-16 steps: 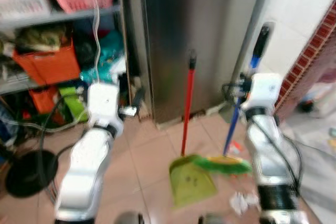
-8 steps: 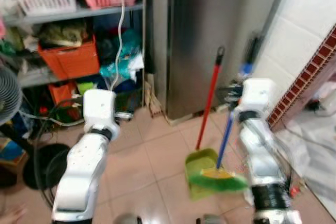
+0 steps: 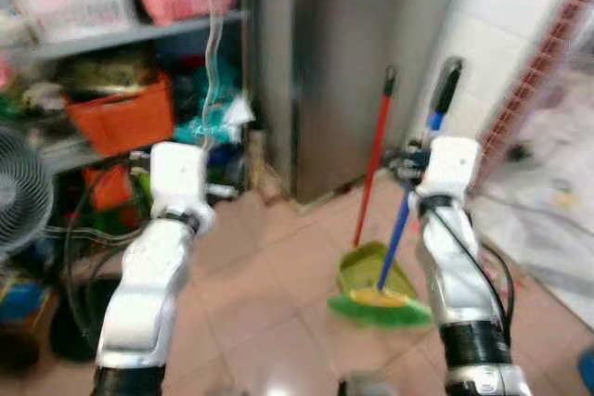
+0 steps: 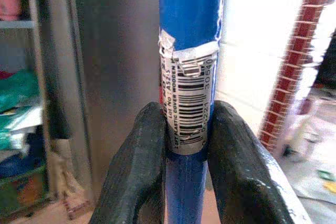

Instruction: Sweep floor

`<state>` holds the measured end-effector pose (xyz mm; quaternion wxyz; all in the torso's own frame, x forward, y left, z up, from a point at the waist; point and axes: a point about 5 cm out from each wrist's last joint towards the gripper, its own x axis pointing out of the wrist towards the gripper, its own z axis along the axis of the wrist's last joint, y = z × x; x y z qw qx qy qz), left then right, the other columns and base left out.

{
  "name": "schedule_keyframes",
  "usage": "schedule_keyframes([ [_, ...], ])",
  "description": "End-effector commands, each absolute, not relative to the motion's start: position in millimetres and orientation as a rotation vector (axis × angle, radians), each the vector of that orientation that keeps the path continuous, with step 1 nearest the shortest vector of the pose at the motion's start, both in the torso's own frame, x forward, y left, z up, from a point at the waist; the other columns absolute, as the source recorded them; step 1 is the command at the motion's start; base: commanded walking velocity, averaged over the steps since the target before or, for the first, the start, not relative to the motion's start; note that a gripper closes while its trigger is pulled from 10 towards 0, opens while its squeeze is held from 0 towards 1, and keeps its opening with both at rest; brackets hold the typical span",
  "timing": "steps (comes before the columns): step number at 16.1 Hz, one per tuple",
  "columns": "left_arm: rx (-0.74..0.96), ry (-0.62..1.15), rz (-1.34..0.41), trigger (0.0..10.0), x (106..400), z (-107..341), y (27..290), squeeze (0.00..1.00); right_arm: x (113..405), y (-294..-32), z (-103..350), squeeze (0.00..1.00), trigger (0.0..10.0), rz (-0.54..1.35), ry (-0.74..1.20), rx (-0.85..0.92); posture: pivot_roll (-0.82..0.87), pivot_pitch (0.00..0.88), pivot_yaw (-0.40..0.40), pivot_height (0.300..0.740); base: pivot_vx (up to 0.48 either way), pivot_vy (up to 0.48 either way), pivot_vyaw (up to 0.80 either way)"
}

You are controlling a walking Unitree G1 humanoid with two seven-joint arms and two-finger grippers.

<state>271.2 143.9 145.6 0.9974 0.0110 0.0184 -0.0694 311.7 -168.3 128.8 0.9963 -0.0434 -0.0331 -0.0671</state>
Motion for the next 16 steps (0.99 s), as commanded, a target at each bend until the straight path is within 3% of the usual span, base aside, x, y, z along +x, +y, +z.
schedule_keyframes([
  [1, 0.016, 0.028, -0.17, 10.0, 273, 148, 136, 0.0, 316, -174, 140, 0.0, 0.0, -0.152, -0.107, -0.09, -0.08, 0.0, 0.008, 0.74, 0.0, 0.48, -0.8],
  [4, 0.016, 0.028, -0.169, 10.0, 274, 148, 137, 0.0, 317, -175, 139, 0.0, 0.0, -0.161, -0.1, -0.103, -0.08, 0.0, 0.007, 0.74, 0.0, 0.48, -0.8],
  [9, 0.017, 0.018, -0.223, 10.0, 275, 149, 131, 0.0, 316, -177, 136, 0.0, 0.0, -0.177, -0.074, -0.097, -0.09, 0.0, 0.01, 0.74, 0.0, 0.0, -0.8],
  [14, -0.014, 0.053, -0.334, 10.0, 273, 145, 122, 0.0, 320, -162, 140, 0.0, 0.0, -0.081, -0.084, -0.012, -0.09, 0.0, 0.008, 0.74, 0.0, 0.0, 0.0],
  [16, 0.028, 0.111, -0.407, 10.0, 269, 133, 113, 0.0, 324, -163, 140, 0.0, 0.0, -0.12, -0.022, 0.132, -0.09, 0.0, 0.013, 0.74, 0.0, 0.0, 0.0],
])
